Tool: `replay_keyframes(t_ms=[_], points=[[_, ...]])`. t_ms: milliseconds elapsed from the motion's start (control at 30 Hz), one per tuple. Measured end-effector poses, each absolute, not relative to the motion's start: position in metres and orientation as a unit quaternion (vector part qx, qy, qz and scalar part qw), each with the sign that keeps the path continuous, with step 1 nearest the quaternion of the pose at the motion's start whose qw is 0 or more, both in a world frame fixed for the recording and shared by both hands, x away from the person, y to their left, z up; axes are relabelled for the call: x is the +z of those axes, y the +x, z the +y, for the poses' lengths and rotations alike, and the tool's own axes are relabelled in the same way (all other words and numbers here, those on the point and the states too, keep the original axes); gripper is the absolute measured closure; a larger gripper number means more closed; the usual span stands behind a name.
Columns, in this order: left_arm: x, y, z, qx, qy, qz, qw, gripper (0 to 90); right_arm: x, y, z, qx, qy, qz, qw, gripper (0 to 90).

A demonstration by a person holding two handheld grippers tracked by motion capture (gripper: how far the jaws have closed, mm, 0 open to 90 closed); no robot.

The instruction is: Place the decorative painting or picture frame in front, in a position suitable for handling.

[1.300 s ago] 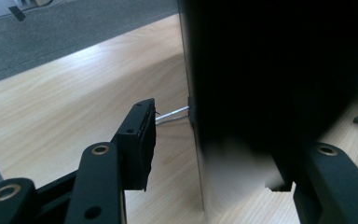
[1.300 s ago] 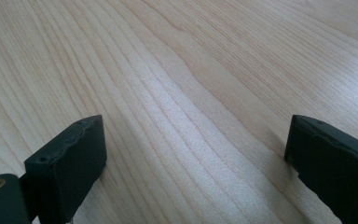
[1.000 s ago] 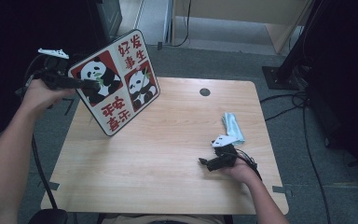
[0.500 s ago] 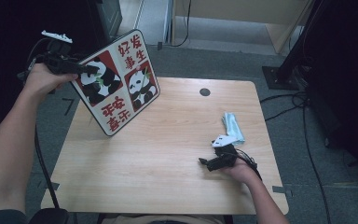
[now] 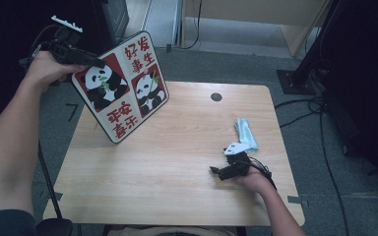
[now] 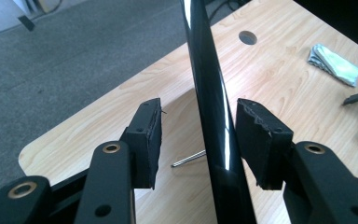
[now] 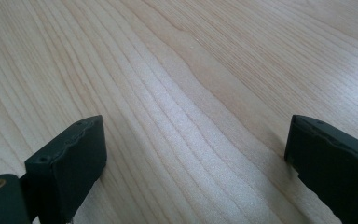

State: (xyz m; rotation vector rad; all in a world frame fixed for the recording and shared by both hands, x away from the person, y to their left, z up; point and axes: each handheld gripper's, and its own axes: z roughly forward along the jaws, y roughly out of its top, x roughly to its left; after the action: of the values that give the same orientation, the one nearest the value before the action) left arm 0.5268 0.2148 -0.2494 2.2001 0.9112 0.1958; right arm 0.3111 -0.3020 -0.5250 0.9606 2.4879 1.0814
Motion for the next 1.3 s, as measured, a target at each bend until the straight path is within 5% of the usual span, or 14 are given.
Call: replay_keyframes(t_ms=[800,1300], points=[[-0.246,0.563,0.189,0.050,0.870,0.352,0.341,55.3,-0.525,0.311,-0.302,0.374,0.330,0.857,0.130,5.8],[-0.249,0.570,0.182,0.021,0.880,0.345,0.326,66.0,-0.525,0.311,-0.303,0.375,0.331,0.856,0.131,7.1]])
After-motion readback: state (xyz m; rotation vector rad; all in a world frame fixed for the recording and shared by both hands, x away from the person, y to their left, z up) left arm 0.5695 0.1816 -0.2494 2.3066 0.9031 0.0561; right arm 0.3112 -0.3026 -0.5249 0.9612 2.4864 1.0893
